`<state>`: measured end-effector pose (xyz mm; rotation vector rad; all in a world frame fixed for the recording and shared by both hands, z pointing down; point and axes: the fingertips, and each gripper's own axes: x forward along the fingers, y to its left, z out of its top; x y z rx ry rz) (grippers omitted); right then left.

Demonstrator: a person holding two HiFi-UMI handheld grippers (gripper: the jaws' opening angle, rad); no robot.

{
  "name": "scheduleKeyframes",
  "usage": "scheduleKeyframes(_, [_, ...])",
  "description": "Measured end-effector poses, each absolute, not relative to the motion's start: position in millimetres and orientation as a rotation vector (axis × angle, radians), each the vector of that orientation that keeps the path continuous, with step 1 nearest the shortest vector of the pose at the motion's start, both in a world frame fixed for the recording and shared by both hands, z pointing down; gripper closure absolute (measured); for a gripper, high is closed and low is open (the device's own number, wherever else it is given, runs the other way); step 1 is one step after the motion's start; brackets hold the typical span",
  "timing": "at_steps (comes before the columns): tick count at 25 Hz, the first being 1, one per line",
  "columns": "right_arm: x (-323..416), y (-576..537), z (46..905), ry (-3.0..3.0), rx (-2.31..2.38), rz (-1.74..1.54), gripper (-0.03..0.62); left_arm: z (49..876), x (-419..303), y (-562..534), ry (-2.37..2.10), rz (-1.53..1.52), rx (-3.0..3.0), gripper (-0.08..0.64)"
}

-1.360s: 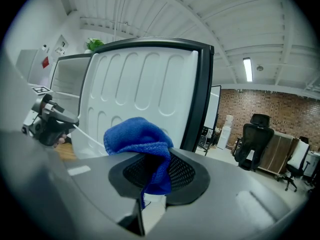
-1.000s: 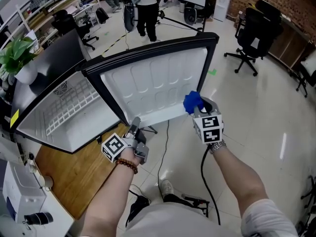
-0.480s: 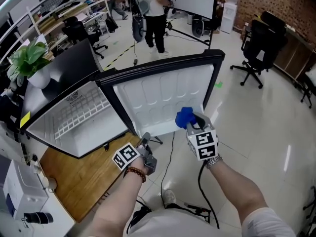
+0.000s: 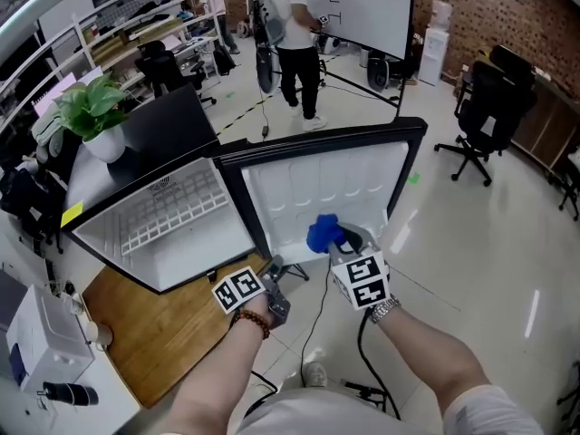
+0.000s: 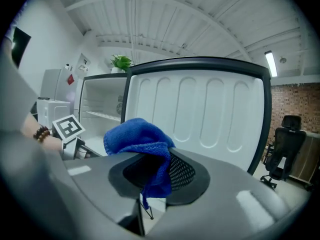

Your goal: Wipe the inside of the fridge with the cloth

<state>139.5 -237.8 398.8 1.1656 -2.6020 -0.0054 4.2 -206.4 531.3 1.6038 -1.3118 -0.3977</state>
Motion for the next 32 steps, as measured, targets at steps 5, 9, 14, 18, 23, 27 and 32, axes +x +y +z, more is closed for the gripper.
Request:
scheduleKeyframes(5, [114, -227, 390, -2.616, 1.126, -0.034, 0.522, 505, -16, -198, -1.343, -0.39, 1.685, 0.457])
scheduleKeyframes(9, [87, -208, 380, -2.638, 1.097, -0.034, 0.522, 472, -40, -182, -1.437, -0.329, 1.819, 0.463])
scheduleKeyframes(14, [61, -182, 365, -2.674, 1.066, 0.011, 0.522, 430, -61, -155, -1.564, -0.2, 2.003, 0.494])
scheduleKeyframes(18, [41, -156, 357, -2.702, 1.042, 0.088, 0.522, 394, -69, -127, -1.665, -0.041, 2.171, 0.519])
scheduleKeyframes(23, [5, -115, 357, -2.719, 1.019, 0.134, 0.522, 360, -85, -83, -1.749, 0.103, 2.332, 0.541])
scheduleKeyframes(27, [-8, -90, 344, -2.749, 0.989, 0.118, 0.522, 335, -89, -59, -1.804, 0.152, 2.377, 0.554])
scheduleKeyframes(32, [-27, -62, 331, -2.781, 0.991, 0.091, 0.522, 312, -104, -28, -1.838, 0.158, 2.423, 0.554])
